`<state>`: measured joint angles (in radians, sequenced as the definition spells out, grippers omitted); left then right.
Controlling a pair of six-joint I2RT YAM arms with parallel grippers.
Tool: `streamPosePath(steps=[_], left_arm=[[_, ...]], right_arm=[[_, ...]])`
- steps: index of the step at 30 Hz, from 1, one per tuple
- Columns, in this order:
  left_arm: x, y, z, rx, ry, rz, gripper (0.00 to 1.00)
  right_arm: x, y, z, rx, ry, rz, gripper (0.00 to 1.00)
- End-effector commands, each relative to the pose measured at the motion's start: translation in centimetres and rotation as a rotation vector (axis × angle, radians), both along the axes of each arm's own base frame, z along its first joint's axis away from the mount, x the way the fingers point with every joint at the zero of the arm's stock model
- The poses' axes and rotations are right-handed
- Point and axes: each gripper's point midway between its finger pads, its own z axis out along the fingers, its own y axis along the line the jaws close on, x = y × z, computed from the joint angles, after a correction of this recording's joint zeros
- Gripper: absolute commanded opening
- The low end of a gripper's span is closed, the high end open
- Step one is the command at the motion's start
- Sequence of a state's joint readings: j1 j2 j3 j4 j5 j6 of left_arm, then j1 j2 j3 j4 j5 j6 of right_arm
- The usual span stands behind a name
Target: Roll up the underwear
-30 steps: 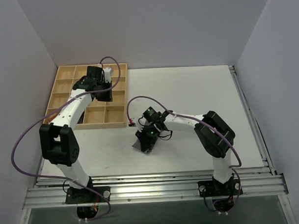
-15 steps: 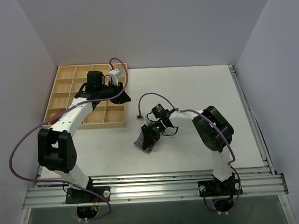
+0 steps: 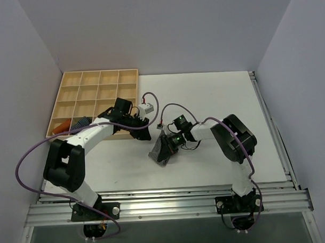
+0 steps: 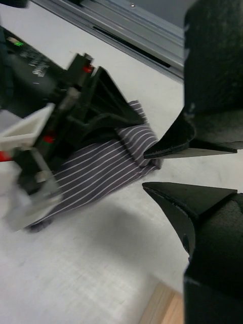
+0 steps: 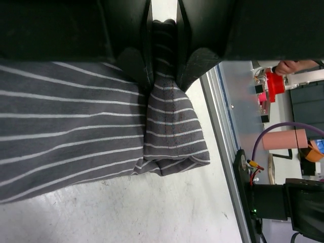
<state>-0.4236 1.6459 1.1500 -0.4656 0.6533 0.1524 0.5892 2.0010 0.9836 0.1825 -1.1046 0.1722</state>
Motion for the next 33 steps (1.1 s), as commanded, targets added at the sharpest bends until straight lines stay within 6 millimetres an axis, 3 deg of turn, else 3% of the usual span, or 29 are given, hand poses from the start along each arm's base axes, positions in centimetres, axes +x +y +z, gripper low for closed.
streamPosePath(steps=[1, 7, 11, 18, 20, 25, 30, 33], left_arm=[[-1.5, -0.2, 1.8, -0.016, -0.079, 0.043, 0.34], [-3.0, -0.6, 1.5, -0.073, -0.089, 0.130, 0.37], [-3.6, -0.4, 0.0, -0.052, -0.059, 0.129, 0.40], [-1.6, -1.8, 0.2, -0.065, -0.065, 0.109, 0.41], [-1.9, -2.3, 0.1, -0.076, -0.025, 0.077, 0.40], [-1.8, -3.2, -0.1, -0.087, 0.061, 0.113, 0.38], [-1.9, -2.6, 0.6, -0.075, 0.041, 0.166, 0.39], [-2.0, -1.7, -0.2, -0.008, 0.064, 0.190, 0.43]], right_arm=[[-0.9, -3.8, -6.6, -0.269, 0.016, -0.092, 0.03], [-0.9, -4.3, -6.6, -0.237, 0.052, -0.136, 0.05], [-1.0, -4.2, -6.8, -0.224, 0.075, -0.159, 0.07], [-0.8, -4.4, -6.6, -0.239, 0.054, -0.155, 0.16], [-0.5, -4.4, -6.3, -0.235, 0.047, -0.155, 0.22], [0.1, -4.1, -6.0, -0.238, 0.036, -0.185, 0.25], [0.4, -3.9, -5.6, -0.234, 0.025, -0.195, 0.25], [0.1, -4.1, -5.8, -0.237, 0.036, -0.183, 0.24]])
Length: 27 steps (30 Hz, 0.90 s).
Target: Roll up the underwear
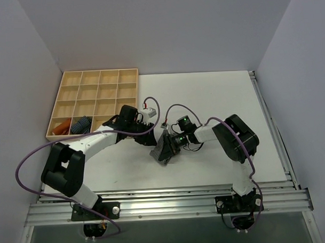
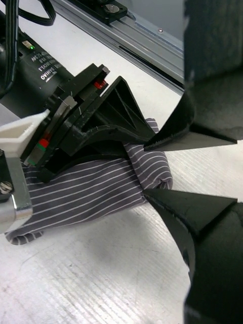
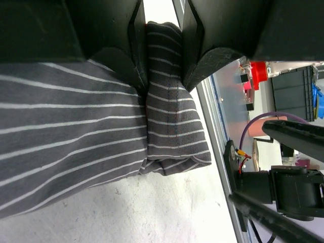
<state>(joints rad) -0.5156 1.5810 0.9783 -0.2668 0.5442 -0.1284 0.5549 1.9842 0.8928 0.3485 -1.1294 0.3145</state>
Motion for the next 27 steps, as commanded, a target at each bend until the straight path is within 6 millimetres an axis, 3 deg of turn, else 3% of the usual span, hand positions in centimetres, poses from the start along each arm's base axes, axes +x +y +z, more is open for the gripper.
streamPosePath(steps=[1, 3, 8, 11, 12, 14, 15, 19, 27], left_arm=[[0.4, 0.2, 1.0, 0.029, 0.004, 0.026, 0.45], [0.0, 0.1, 0.2, 0.037, 0.044, 0.011, 0.46], [-0.8, -0.8, 0.7, -0.026, 0.030, -0.073, 0.46], [-1.5, -1.3, 1.3, -0.055, 0.011, -0.191, 0.46], [-0.7, -1.4, 1.2, -0.037, -0.031, -0.259, 0.46], [-2.2, -1.2, 1.0, -0.030, 0.043, -0.345, 0.46], [-2.4, -1.1, -0.2, -0.013, 0.059, -0.398, 0.47], [-4.3, -0.8, 0.2, -0.023, 0.174, -0.547, 0.47], [-4.1, -0.5, -1.8, 0.008, 0.220, -0.567, 0.49]], right_arm=[[-0.4, -3.5, -6.1, -0.272, -0.006, -0.090, 0.24], [-0.6, -3.6, -6.3, -0.273, -0.005, -0.093, 0.24], [-0.6, -3.3, -5.9, -0.239, -0.009, -0.099, 0.24], [-0.4, -3.1, -5.7, -0.228, -0.021, -0.095, 0.23], [-0.6, -3.2, -5.6, -0.234, -0.012, -0.087, 0.23], [-0.5, -3.2, -5.5, -0.231, -0.022, -0.069, 0.24], [-0.6, -3.3, -5.6, -0.236, -0.017, -0.067, 0.24], [-0.7, -3.2, -5.6, -0.229, -0.007, -0.061, 0.24], [-0.8, -3.5, -5.7, -0.238, -0.011, -0.048, 0.24]])
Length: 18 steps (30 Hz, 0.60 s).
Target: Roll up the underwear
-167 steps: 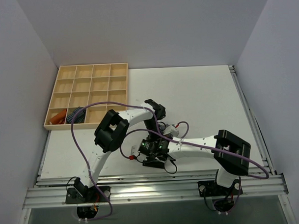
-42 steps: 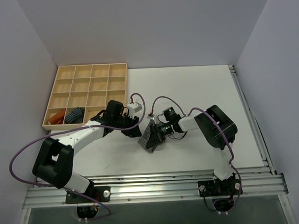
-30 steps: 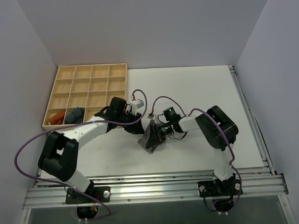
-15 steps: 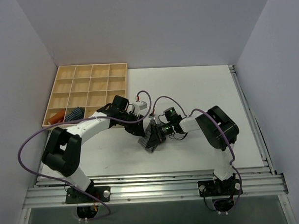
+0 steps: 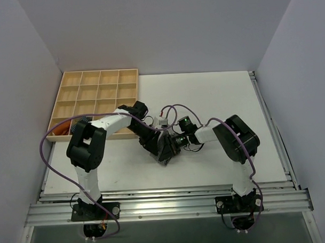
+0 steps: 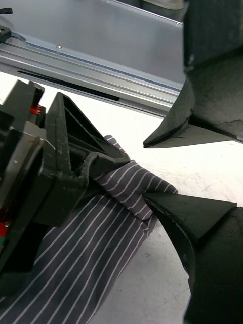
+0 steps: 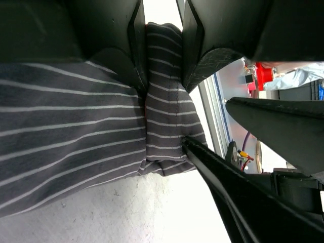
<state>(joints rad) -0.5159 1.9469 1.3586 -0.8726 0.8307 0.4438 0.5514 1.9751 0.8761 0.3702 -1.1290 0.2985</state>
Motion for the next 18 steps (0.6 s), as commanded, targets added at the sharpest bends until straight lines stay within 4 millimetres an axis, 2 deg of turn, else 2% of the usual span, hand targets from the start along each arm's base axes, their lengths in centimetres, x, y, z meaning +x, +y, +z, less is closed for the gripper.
streamPosePath(steps=[1, 6, 7, 9, 10, 11, 13, 15, 18], left_arm=[[-0.1, -0.1, 0.7, -0.031, -0.008, -0.044, 0.49], [0.2, -0.6, -0.9, -0.021, -0.010, 0.027, 0.49], [0.8, -1.0, -1.0, -0.036, -0.037, 0.038, 0.49], [1.0, -1.0, -1.3, -0.014, -0.046, 0.040, 0.45], [1.2, -1.1, -1.3, -0.015, -0.050, 0.043, 0.42], [1.3, -1.0, -1.7, 0.000, -0.042, 0.045, 0.32], [1.4, -1.1, -1.8, 0.012, -0.031, 0.044, 0.22], [1.3, -1.2, -2.3, 0.024, -0.004, 0.044, 0.14], [1.1, -1.3, -2.6, 0.056, 0.010, 0.025, 0.06]], right_arm=[[-0.8, -3.5, -5.8, -0.253, 0.014, -0.057, 0.25], [-0.5, -3.4, -5.7, -0.251, 0.009, -0.065, 0.24], [-0.3, -3.4, -5.4, -0.248, 0.002, -0.066, 0.25], [-0.2, -3.5, -5.3, -0.261, -0.005, -0.070, 0.25], [0.1, -3.5, -4.8, -0.261, -0.026, -0.073, 0.25], [0.1, -3.7, -4.7, -0.276, -0.027, -0.078, 0.26], [0.6, -3.9, -4.2, -0.297, -0.060, -0.097, 0.27], [0.8, -4.2, -4.0, -0.312, -0.074, -0.116, 0.29], [0.7, -4.6, -3.8, -0.333, -0.102, -0.157, 0.35]])
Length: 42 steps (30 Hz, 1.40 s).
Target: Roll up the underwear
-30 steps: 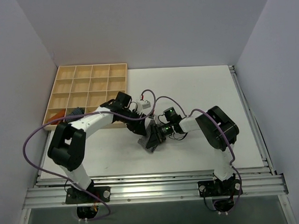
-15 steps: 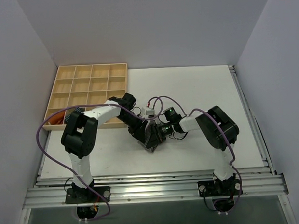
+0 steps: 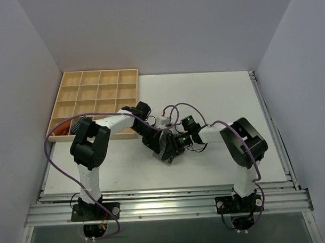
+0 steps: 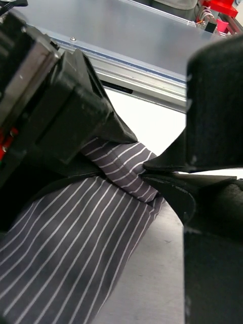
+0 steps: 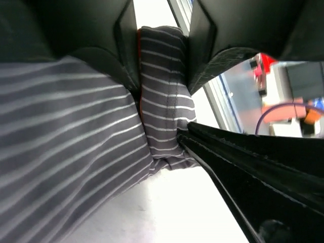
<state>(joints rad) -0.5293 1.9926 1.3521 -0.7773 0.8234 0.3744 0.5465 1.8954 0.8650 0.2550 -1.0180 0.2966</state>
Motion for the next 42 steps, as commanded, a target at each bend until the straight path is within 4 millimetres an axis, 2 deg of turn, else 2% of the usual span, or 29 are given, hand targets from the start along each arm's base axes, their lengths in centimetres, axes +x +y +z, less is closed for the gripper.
streamPosePath(steps=[1, 5, 12, 17, 19, 20, 22, 23, 24, 26, 29, 33, 34, 36, 37, 42], left_arm=[[0.3, -0.3, -1.0, 0.058, 0.003, -0.017, 0.06], [0.4, -0.7, -0.9, 0.078, -0.010, -0.031, 0.04], [0.3, -1.6, -0.9, 0.083, -0.005, -0.051, 0.03], [0.6, -2.4, -0.9, 0.081, -0.006, -0.065, 0.03], [0.7, -2.8, -0.6, 0.082, -0.010, -0.072, 0.03], [0.8, -2.9, -0.5, 0.084, -0.011, -0.071, 0.03], [1.0, -3.0, -0.1, 0.089, -0.015, -0.069, 0.03], [1.2, -3.0, 0.2, 0.091, -0.018, -0.064, 0.06], [1.3, -2.8, 0.4, 0.101, -0.022, -0.059, 0.07], [1.8, -2.9, 1.5, 0.101, -0.041, -0.031, 0.08], [3.0, -2.5, 3.1, 0.113, -0.063, 0.048, 0.19], [5.3, -0.8, 4.4, 0.168, -0.056, 0.228, 0.22], [5.6, -0.4, 5.2, 0.162, -0.066, 0.261, 0.22], [5.8, 0.5, 5.1, 0.160, -0.058, 0.311, 0.23], [6.0, 0.8, 5.8, 0.154, -0.084, 0.326, 0.23], [6.1, 2.3, 5.1, 0.162, -0.086, 0.388, 0.23]], right_arm=[[0.9, -3.5, -3.8, -0.244, -0.116, -0.111, 0.36], [1.7, -3.8, -2.8, -0.244, -0.174, -0.189, 0.42], [1.8, -4.5, -1.3, -0.260, -0.229, -0.297, 0.53], [1.7, -5.1, -0.7, -0.259, -0.240, -0.352, 0.56], [1.7, -4.9, -0.4, -0.231, -0.259, -0.353, 0.50], [1.3, -5.1, -0.8, -0.233, -0.248, -0.349, 0.40], [0.4, -5.0, -2.0, -0.231, -0.206, -0.324, 0.30], [0.4, -4.6, -2.0, -0.211, -0.198, -0.327, 0.21], [-0.4, -4.9, -2.9, -0.218, -0.170, -0.327, 0.17], [-0.6, -4.2, -2.7, -0.169, -0.168, -0.330, 0.10], [-1.3, -3.7, -2.9, -0.132, -0.161, -0.308, 0.03], [-2.1, -2.0, -2.4, -0.052, -0.145, -0.255, 0.00], [-1.9, -1.5, -2.0, -0.028, -0.160, -0.246, 0.00], [-2.1, -0.9, -1.7, -0.007, -0.160, -0.226, 0.00], [-2.0, -0.4, -1.5, 0.000, -0.166, -0.217, 0.00], [-2.7, 0.4, -1.4, 0.005, -0.166, -0.179, 0.00]])
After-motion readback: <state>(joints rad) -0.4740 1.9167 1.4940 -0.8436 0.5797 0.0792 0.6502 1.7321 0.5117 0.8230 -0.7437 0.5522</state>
